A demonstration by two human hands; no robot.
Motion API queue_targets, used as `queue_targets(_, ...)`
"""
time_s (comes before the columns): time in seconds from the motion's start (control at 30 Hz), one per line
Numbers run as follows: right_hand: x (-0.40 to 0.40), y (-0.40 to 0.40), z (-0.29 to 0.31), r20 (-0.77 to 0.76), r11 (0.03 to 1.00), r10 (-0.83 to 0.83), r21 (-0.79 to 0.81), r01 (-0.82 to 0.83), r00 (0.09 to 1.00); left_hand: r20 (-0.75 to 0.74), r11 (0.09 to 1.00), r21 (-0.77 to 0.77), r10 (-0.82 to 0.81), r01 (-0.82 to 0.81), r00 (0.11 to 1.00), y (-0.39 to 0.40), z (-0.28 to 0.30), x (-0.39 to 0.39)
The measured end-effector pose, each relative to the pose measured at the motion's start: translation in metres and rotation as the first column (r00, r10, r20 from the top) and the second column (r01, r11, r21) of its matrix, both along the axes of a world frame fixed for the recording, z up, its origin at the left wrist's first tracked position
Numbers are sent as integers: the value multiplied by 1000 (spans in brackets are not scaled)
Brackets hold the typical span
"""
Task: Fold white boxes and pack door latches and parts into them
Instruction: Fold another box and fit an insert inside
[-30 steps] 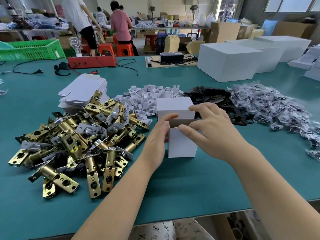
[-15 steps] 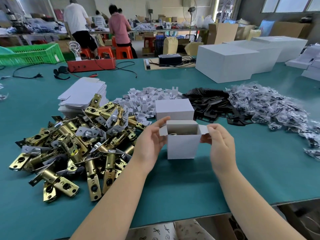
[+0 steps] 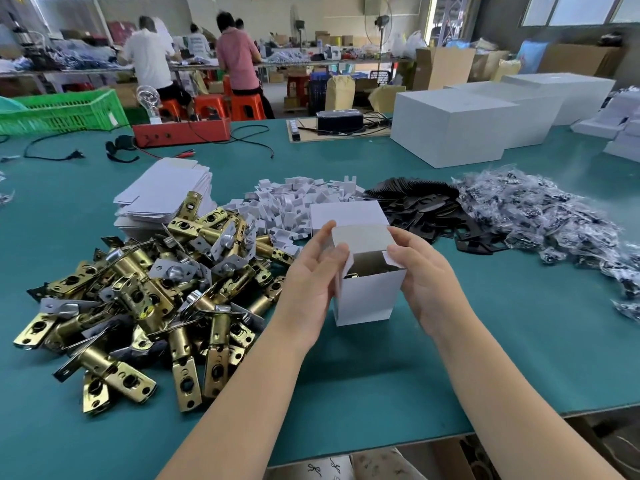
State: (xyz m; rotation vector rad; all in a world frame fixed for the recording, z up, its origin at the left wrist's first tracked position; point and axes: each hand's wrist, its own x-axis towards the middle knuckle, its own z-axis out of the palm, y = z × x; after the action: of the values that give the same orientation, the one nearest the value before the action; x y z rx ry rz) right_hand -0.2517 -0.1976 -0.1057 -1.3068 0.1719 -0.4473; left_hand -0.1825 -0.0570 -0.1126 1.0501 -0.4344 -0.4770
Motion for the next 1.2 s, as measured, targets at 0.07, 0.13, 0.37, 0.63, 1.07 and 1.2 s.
queue_targets(0.07, -1, 2, 3, 63, 998, 47, 29, -49, 997, 32, 999, -53, 11, -9, 999, -1, 0, 1)
queue_targets(0.13, 0, 3, 3, 150, 999, 31, 20, -34, 988, 107, 997, -71, 48, -40, 993, -2, 3, 0)
queue_targets(0.37, 4, 10, 8, 256, 991, -84, -79, 107, 963, 436, 980, 5, 179, -201, 882, 3, 14, -6)
queue_targets(0.63, 2, 9, -2, 245, 997, -52, 68, 36, 968, 607, 948, 160, 126, -276, 785, 9, 12, -15)
queue_targets(1.07, 0, 12, -4, 210, 927, -170, -298, 229, 963, 801, 842, 153, 201, -517, 564, 4, 9, -8)
queue_targets(1.2, 1, 13, -2, 224, 921, -164, -314, 230, 961, 777, 867, 143, 200, -477, 596, 4, 13, -6)
